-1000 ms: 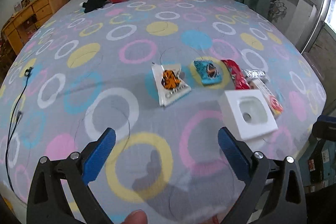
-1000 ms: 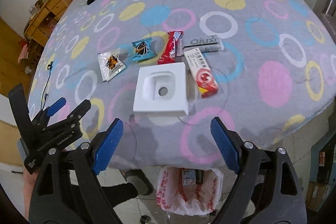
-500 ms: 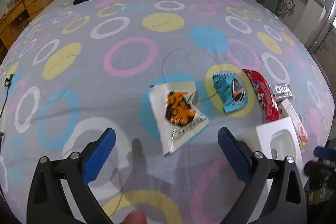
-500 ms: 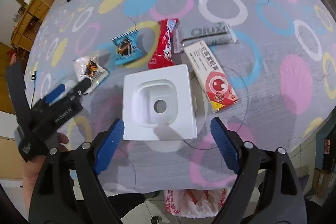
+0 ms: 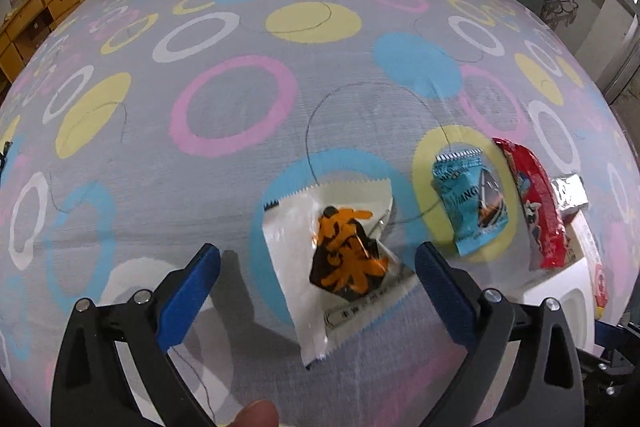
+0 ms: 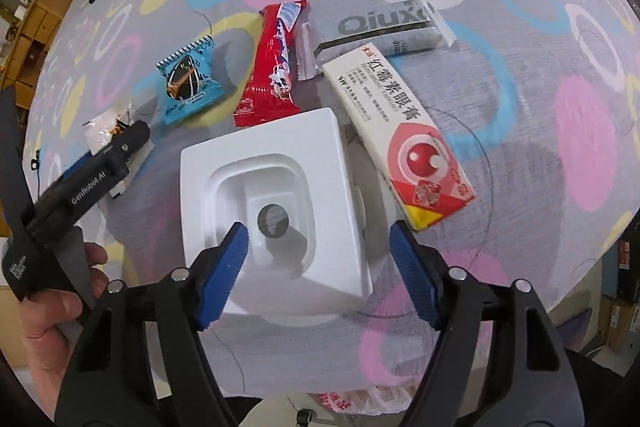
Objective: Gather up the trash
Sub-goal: 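Grasp the white square tray with the right tool while the left tool grasps the white snack wrapper, then lift the tray and wrapper off the bed toward the trash bag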
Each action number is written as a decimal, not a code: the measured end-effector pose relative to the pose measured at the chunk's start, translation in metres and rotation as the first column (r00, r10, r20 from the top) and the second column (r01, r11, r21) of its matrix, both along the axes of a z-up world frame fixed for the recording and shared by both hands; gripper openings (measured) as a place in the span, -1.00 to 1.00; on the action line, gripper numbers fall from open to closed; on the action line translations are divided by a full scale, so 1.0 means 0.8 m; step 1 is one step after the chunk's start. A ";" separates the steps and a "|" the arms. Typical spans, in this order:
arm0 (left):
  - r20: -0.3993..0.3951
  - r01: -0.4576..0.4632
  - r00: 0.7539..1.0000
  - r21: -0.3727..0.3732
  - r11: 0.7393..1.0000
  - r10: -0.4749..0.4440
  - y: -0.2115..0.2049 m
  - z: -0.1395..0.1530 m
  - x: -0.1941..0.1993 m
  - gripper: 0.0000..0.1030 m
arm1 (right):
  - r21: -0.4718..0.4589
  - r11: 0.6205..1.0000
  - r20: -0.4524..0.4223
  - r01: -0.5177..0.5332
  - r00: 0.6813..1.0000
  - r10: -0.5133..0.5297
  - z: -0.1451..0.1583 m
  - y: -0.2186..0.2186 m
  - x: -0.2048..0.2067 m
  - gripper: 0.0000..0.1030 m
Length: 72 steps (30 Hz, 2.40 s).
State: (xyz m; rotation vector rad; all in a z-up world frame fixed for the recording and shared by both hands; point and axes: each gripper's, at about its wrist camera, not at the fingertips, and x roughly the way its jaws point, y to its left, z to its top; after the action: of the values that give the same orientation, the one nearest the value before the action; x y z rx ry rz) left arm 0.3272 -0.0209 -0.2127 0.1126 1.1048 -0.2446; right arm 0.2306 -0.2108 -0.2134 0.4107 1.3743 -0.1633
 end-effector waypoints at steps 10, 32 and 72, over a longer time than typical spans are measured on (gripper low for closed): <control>0.011 0.000 1.000 0.054 0.999 0.000 -0.015 -0.014 0.010 0.85 | -0.075 0.997 -0.016 -0.021 1.000 0.020 -0.010 0.010 0.017 0.35; 0.062 0.016 0.998 -0.011 1.000 -0.015 -0.029 -0.004 -0.002 -0.29 | -0.143 0.988 0.000 -0.056 0.998 0.057 -0.014 0.032 0.013 -0.26; 0.084 0.037 0.996 -0.151 0.988 -0.025 0.024 0.071 -0.085 -0.66 | -0.071 0.990 0.097 -0.121 0.987 0.128 0.050 0.033 -0.043 -0.50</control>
State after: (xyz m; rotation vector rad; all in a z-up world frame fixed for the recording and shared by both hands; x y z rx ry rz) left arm 0.2592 -0.0019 -0.1558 0.0034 0.9998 -0.3483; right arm 0.1959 -0.1844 -0.1731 0.2742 1.2873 -0.0829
